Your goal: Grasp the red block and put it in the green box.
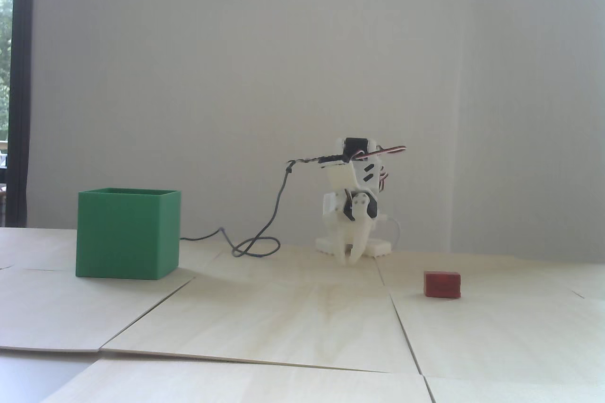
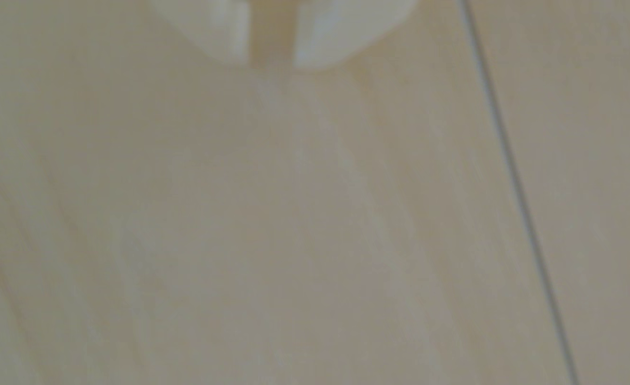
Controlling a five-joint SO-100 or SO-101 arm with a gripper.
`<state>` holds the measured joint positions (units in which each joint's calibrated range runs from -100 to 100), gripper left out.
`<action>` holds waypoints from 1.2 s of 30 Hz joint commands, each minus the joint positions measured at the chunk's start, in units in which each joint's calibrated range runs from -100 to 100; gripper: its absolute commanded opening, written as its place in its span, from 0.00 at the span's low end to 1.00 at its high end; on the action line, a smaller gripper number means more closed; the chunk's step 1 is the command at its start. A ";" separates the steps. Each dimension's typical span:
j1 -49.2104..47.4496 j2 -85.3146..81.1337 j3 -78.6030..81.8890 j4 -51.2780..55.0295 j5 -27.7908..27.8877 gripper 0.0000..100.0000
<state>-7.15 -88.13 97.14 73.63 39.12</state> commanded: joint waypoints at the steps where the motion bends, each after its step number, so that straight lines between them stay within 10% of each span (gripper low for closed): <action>1: -0.29 -0.27 0.38 0.82 -0.18 0.03; 12: -6.00 1.00 -0.06 -8.70 0.13 0.03; 17: -13.88 18.68 -19.85 -13.93 0.18 0.16; 36: -13.64 92.43 -91.37 -13.17 0.13 0.17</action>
<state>-22.05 -6.77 22.74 61.56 38.97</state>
